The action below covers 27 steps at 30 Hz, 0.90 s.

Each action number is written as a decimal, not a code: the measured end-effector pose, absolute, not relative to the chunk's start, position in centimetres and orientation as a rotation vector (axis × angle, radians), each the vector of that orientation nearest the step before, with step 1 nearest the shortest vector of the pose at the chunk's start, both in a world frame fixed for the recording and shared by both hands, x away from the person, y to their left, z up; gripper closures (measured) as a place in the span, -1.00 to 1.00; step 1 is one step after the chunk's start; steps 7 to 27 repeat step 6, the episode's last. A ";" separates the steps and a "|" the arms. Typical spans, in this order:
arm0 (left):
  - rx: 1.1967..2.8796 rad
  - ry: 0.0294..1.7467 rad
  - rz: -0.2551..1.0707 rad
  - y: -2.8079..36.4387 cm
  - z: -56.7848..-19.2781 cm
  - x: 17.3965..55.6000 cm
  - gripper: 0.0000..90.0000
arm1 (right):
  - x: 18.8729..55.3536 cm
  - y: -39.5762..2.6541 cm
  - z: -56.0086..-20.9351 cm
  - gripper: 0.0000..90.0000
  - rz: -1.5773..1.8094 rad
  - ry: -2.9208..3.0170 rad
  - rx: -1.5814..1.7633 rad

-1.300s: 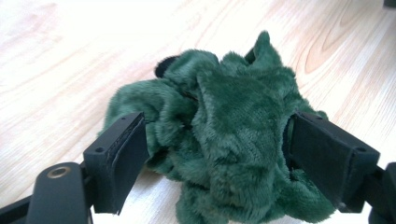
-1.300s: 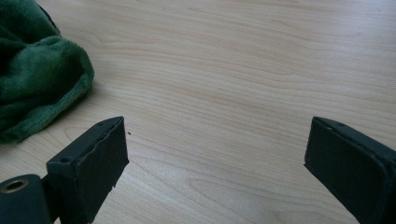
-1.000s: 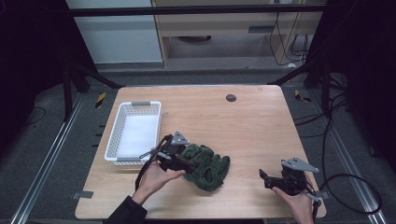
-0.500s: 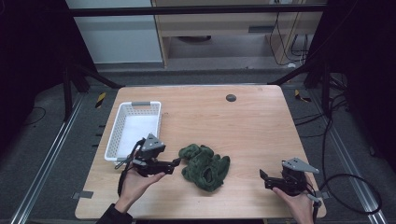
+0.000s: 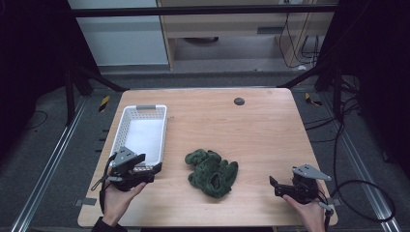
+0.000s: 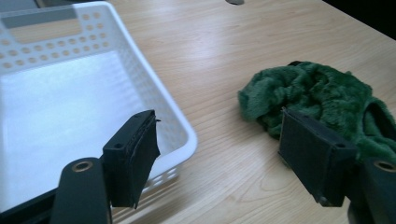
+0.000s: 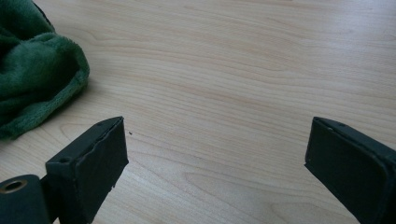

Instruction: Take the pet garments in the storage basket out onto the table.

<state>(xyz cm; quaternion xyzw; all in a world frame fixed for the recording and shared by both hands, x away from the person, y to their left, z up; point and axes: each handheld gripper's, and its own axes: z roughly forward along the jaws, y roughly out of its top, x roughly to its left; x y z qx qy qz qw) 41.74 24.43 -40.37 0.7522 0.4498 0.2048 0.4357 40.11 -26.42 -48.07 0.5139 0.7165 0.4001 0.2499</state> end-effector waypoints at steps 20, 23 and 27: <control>1.822 1.156 0.553 26.2 -41.2 41.0 -0.37 | 40.0 -26.3 -48.1 -0.87 1.080 1.953 1.400; 1.822 1.156 0.553 26.2 -41.2 41.0 -0.37 | 40.0 -26.3 -48.1 -0.87 1.080 1.953 1.400; 1.822 1.156 0.553 26.2 -41.2 41.0 -0.37 | 40.0 -26.3 -48.1 -0.87 1.080 1.953 1.400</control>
